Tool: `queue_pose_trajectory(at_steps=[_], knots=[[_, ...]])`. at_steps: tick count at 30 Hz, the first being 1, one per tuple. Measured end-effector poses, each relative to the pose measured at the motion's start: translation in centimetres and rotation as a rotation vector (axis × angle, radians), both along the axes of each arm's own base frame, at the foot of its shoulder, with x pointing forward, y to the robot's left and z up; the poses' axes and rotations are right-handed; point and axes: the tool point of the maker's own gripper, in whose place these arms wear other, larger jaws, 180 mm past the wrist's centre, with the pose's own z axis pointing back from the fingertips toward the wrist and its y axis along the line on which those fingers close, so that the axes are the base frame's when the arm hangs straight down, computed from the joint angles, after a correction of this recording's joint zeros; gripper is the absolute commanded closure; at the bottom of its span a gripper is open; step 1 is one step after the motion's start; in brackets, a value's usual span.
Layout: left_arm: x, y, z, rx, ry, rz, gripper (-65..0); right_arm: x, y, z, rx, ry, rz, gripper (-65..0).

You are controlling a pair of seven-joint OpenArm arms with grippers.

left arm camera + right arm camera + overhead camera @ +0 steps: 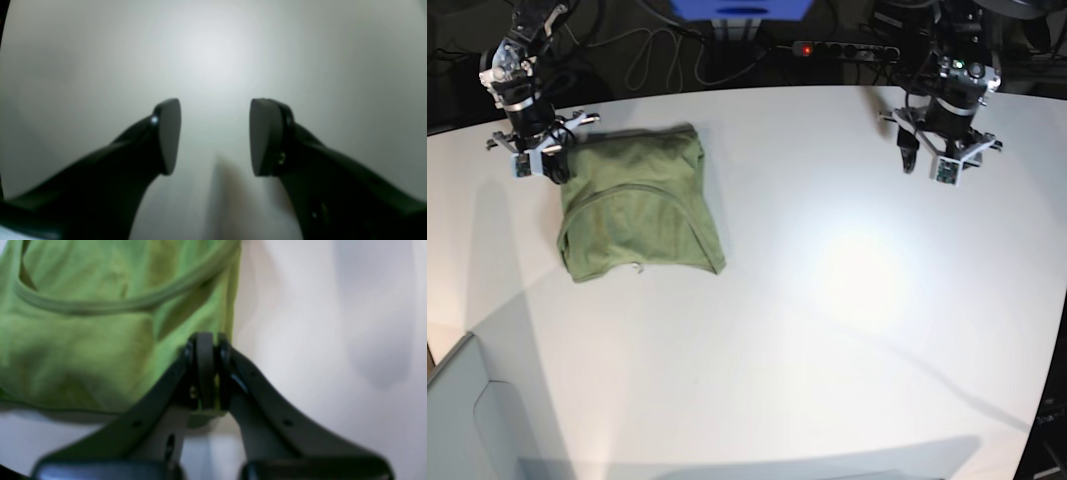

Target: Fold the T-shirt properly

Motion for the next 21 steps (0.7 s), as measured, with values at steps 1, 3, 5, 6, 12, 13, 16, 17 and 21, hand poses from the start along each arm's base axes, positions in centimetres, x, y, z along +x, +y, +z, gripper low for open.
queue_pose_trajectory(at_steps=[1,3,5,6,12,13,16,17,21], knots=[[-0.3,-0.2,-0.2,-0.008,0.006,0.007,-31.6,-0.1,-0.2,-0.3,0.002,0.009,-0.001,-0.1],[-0.9,-0.4,-0.6,-0.019,0.019,0.010,-31.6,-0.4,-0.2,-0.8,0.011,0.020,-0.006,-0.1],[-1.5,-0.5,-0.8,-0.017,0.031,0.009,-30.1,-0.6,-0.2,-0.8,0.003,0.027,-0.002,-0.1],[-1.9,-0.6,-0.8,-0.019,0.037,0.009,-28.1,-0.7,-0.6,-0.4,-0.007,0.021,-0.006,-0.1],[-4.3,-2.2,-0.5,-0.142,0.050,0.046,-14.4,-2.0,-3.8,5.8,-0.074,-0.118,-0.084,-0.1],[-5.2,-2.2,-0.6,-0.162,0.062,0.066,-11.7,-2.6,-3.7,6.2,-0.079,-0.117,-0.081,-0.1],[-7.8,-3.3,-1.4,-0.241,0.114,0.101,0.0,-5.7,-2.9,5.9,-0.094,-0.053,-0.069,-0.1],[-9.0,-3.6,-1.8,-0.255,0.143,0.102,0.0,-7.3,-2.6,5.4,-0.096,-0.008,-0.065,-0.1],[-12.7,-3.5,-2.8,-0.252,0.233,0.144,0.0,-13.5,-2.2,3.6,-0.098,0.170,-0.060,-0.1]])
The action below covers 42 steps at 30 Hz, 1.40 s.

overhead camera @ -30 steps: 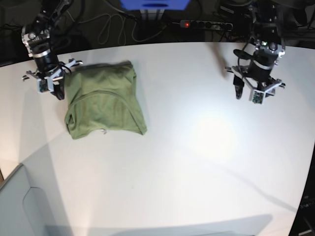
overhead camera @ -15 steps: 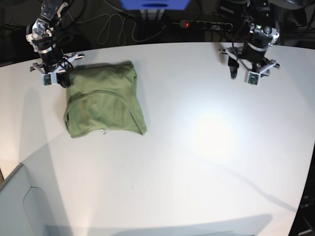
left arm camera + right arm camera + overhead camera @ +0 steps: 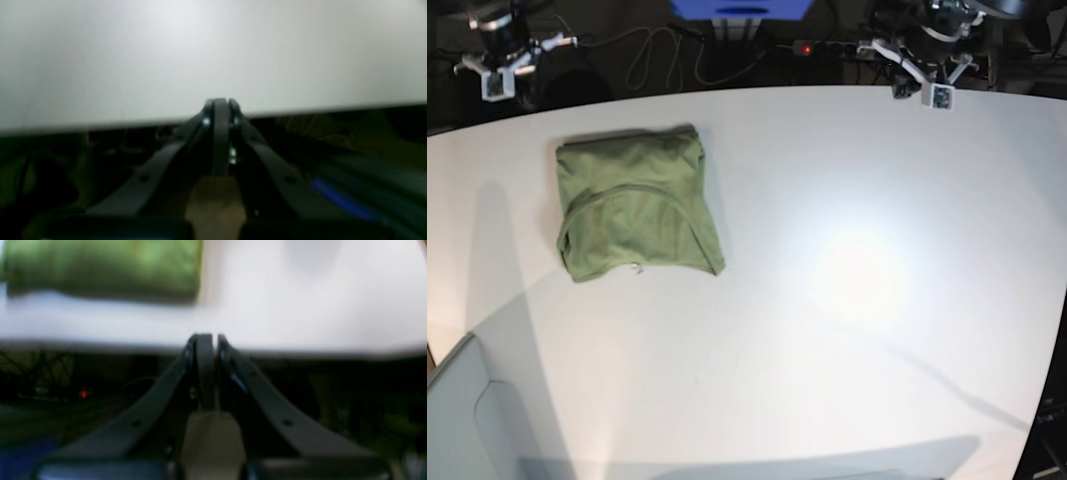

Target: Fold the T-shirt properly

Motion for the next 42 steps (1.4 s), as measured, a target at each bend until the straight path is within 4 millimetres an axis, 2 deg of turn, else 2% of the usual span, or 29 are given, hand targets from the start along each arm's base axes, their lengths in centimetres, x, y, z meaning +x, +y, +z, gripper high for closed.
queue_pose_trajectory(at_steps=[2,6,8,10,12,16,19,22,24,26,29,31,35,39,42], knots=[[-1.8,-0.6,-0.5,-0.020,0.045,0.019,0.0,-2.0,0.5,-1.1,0.030,0.057,-0.002,-0.1],[-4.6,-0.8,-2.0,-0.045,0.123,0.060,0.0,-5.7,3.2,-5.3,0.157,0.199,0.015,-0.1],[-6.3,-0.4,-4.1,-0.054,0.182,0.091,0.0,-7.3,4.1,-7.6,0.215,0.263,0.041,-0.1],[-8.5,0.4,-7.2,-0.036,0.263,0.114,0.0,-8.5,5.3,-10.0,0.272,0.333,0.074,-0.1],[-9.8,1.2,-10.2,-0.023,0.296,0.134,0.0,-9.2,6.8,-12.4,0.330,0.389,0.091,-0.1],[-10.5,2.0,-16.0,-0.010,0.287,0.167,0.0,-10.0,9.2,-16.8,0.442,0.481,0.109,-0.1],[-11.2,2.1,-19.1,-0.029,0.300,0.170,0.0,-10.1,10.9,-19.2,0.493,0.541,0.139,-0.1],[-12.5,2.5,-22.1,-0.049,0.370,0.212,0.0,-7.9,11.7,-20.0,0.534,0.478,0.133,-0.1],[-13.1,2.4,-24.1,-0.072,0.437,0.222,0.0,-6.2,11.4,-19.9,0.556,0.396,0.097,-0.1],[-12.6,2.3,-25.3,-0.080,0.453,0.200,0.0,-6.1,11.1,-20.3,0.559,0.390,0.076,-0.1],[-11.2,1.9,-26.3,-0.089,0.446,0.161,0.0,-6.7,9.3,-22.5,0.455,0.434,-0.038,-0.1],[-10.0,1.0,-26.5,-0.099,0.428,0.118,0.0,-6.9,8.0,-24.1,0.359,0.463,-0.098,-0.1],[-10.9,-0.5,-26.7,-0.117,0.464,0.081,0.0,-7.6,6.2,-26.7,0.106,0.543,-0.176,-0.1],[-11.7,-0.1,-26.6,-0.111,0.483,0.082,0.0,-8.0,4.1,-27.1,-0.158,0.524,-0.198,-0.1],[-11.6,0.3,-26.6,-0.104,0.477,0.084,0.0,-9.0,3.7,-27.1,-0.269,0.520,-0.189,-0.1]])
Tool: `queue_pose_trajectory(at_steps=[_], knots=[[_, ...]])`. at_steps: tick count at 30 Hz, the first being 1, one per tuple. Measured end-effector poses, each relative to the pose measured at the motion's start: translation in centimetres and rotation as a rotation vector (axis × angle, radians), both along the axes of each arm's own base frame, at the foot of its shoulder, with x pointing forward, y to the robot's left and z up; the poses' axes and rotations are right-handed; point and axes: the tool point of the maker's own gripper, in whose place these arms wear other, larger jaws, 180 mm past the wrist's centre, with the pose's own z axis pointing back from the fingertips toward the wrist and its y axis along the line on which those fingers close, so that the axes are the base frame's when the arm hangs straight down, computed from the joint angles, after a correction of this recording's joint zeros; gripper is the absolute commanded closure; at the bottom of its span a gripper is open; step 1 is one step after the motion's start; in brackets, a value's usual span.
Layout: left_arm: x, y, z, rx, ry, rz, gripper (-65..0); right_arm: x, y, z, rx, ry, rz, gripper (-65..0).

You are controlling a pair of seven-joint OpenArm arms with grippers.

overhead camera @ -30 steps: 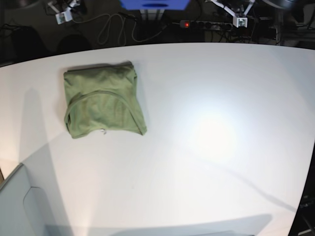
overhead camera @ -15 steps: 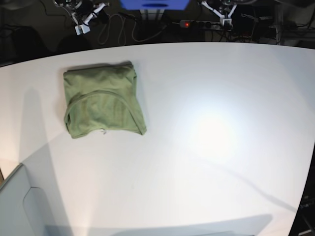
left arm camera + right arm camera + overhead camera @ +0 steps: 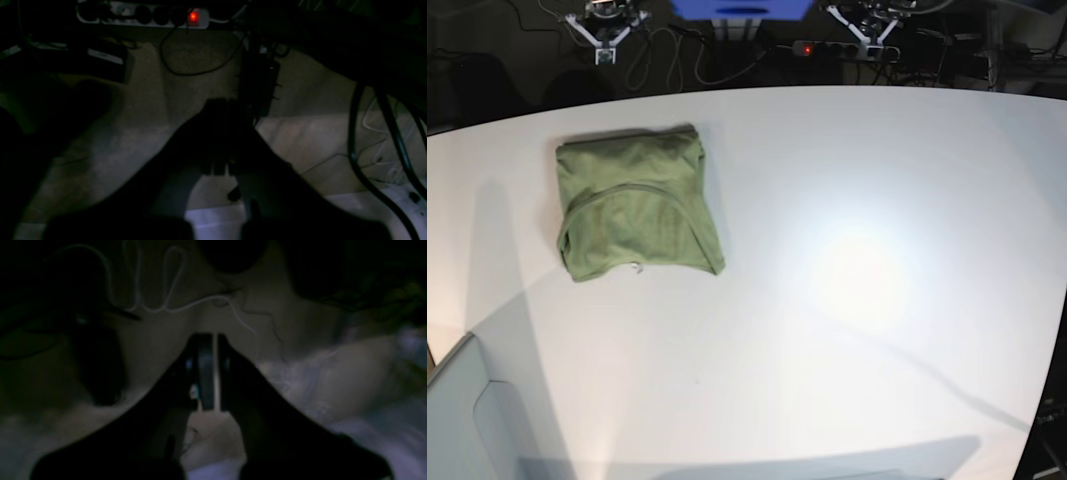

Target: Fold the T-shirt properly

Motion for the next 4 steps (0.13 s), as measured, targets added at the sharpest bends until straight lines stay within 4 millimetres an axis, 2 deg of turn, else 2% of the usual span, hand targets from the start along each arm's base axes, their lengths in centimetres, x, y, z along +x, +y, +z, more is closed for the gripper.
queue_pose_trajectory(at_steps=[4], knots=[[0.36,-0.15,-0.02,-0.003,-0.008,0.002,0.0,-0.02,0.98,-0.51,-0.025,0.009,0.064,-0.1]])
